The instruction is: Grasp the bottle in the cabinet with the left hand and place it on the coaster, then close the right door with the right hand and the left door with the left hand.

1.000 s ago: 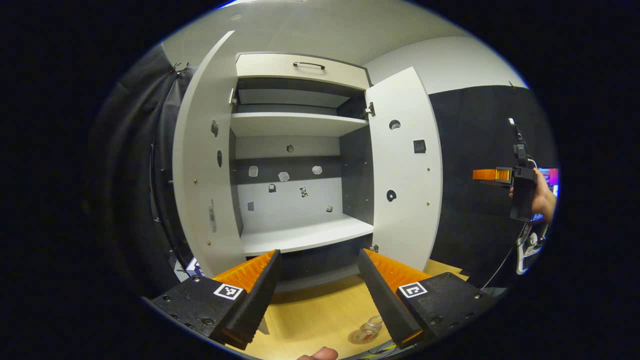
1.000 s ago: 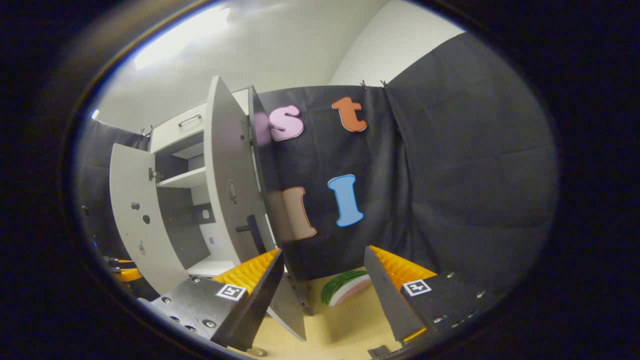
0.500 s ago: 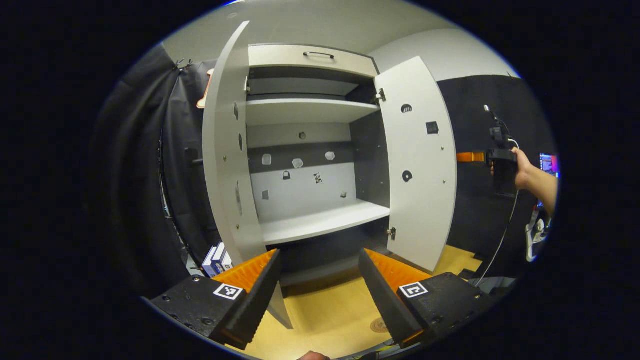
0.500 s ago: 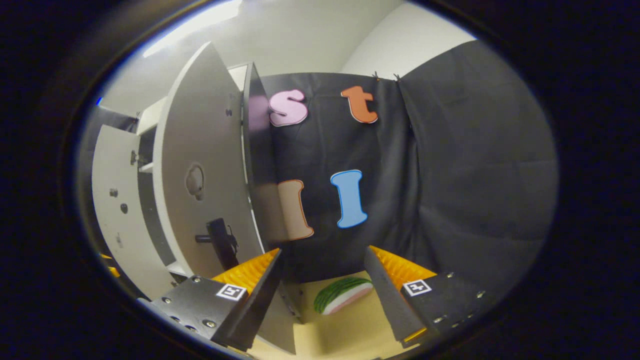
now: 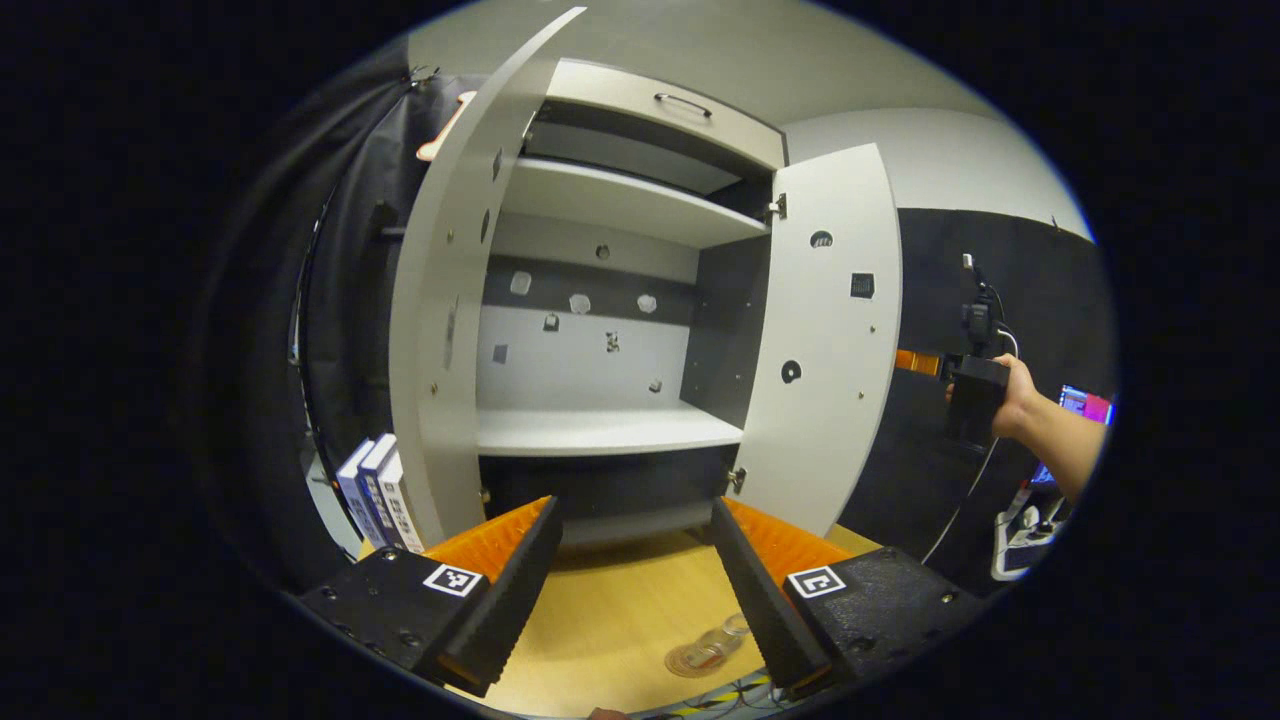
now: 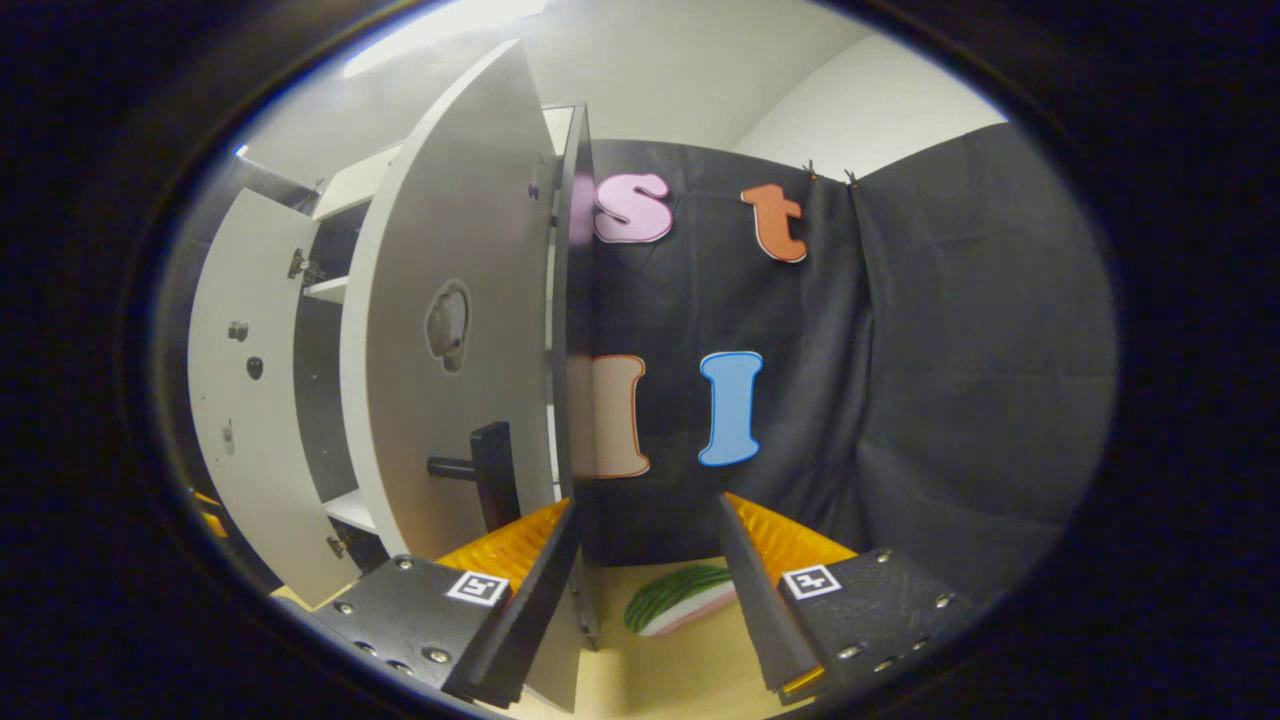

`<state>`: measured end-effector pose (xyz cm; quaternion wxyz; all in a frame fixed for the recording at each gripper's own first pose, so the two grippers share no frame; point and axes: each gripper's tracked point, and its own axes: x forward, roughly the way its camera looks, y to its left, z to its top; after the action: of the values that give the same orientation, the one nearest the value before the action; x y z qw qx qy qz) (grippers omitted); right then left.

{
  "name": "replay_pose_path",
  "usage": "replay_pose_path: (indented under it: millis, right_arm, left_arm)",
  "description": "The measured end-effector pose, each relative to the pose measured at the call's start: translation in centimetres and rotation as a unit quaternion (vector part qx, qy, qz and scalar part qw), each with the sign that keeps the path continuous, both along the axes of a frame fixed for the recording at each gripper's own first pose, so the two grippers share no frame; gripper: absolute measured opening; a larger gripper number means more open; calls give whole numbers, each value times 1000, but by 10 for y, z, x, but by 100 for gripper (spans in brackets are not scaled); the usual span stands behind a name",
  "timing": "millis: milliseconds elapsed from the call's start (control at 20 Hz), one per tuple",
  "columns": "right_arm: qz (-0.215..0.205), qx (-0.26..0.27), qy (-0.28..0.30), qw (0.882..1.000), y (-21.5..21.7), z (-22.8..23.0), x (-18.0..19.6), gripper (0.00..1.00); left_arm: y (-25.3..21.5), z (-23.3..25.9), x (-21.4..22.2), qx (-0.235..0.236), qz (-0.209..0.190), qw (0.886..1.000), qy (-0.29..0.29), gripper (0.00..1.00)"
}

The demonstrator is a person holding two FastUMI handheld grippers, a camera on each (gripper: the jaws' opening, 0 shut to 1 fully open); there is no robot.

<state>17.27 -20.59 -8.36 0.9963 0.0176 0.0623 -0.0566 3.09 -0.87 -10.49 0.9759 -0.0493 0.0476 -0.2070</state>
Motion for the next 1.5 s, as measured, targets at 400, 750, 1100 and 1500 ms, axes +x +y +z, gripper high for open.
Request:
replay_pose_path:
  millis: [400,750,1100,1500]
  right_arm:
    - [45,31,-2,998,43,-3,5,84]
    - [60,43,-9,997,76,-5,9,82]
    - [56,51,-8,997,92,-6,15,82]
    - [65,70,-11,995,123,-9,26,82]
  left_arm:
    - [27,52,-6,-16,17,998,-52,96]
    - [63,52,-20,-6,50,997,-59,95]
    - [96,40,-29,-16,86,995,-37,96]
    - [139,37,-34,-4,137,990,-31,95]
